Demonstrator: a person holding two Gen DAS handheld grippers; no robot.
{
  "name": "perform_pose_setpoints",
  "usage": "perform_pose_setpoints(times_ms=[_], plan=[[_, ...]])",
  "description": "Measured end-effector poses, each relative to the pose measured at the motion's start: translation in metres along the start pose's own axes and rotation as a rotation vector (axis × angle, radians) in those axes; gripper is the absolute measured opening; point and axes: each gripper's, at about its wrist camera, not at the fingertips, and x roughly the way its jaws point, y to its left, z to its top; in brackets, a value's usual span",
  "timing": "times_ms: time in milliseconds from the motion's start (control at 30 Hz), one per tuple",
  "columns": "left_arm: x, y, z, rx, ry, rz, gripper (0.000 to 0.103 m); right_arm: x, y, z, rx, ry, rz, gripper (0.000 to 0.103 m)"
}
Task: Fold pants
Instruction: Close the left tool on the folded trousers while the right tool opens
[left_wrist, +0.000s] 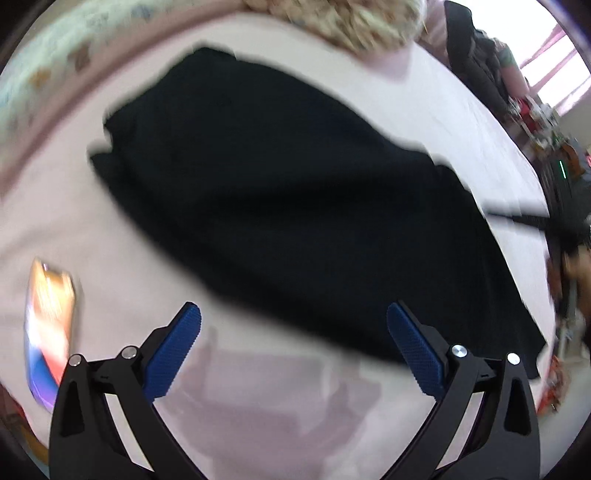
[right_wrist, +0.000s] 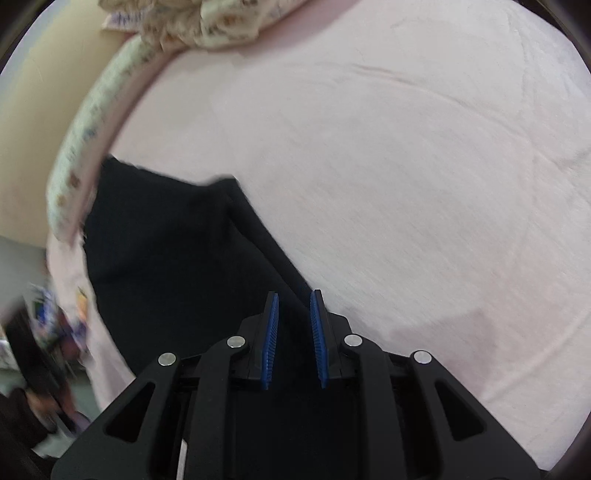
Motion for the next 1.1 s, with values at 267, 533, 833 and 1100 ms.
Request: perform_pose_setpoints(times_ms=[267, 533, 833, 1100], plan=[[-0.002, 0.039, 0.082, -0.172, -0.118, 0.123, 0.101, -0.011, 0.037, -0.011, -0.076, -0.129, -0.072, 0.018], [-0.001, 0.112, 0.047, -0.488, -0.012, -0.044, 0.098, 0.036, 0.204, -0.068, -0.123, -0.098, 0.351, 0.043], [0.022, 0.165, 0.044, -0.761, 0.063, -0.384, 0.080, 0.070, 0.227, -0.107, 0.202, -0.012, 0.541, 0.043], [-0.005, 0.166, 0.040, -0.756, -0.023, -0.440, 0.058, 0.066, 0.204, -0.112, 0.229, -0.008, 0.444, 0.047]])
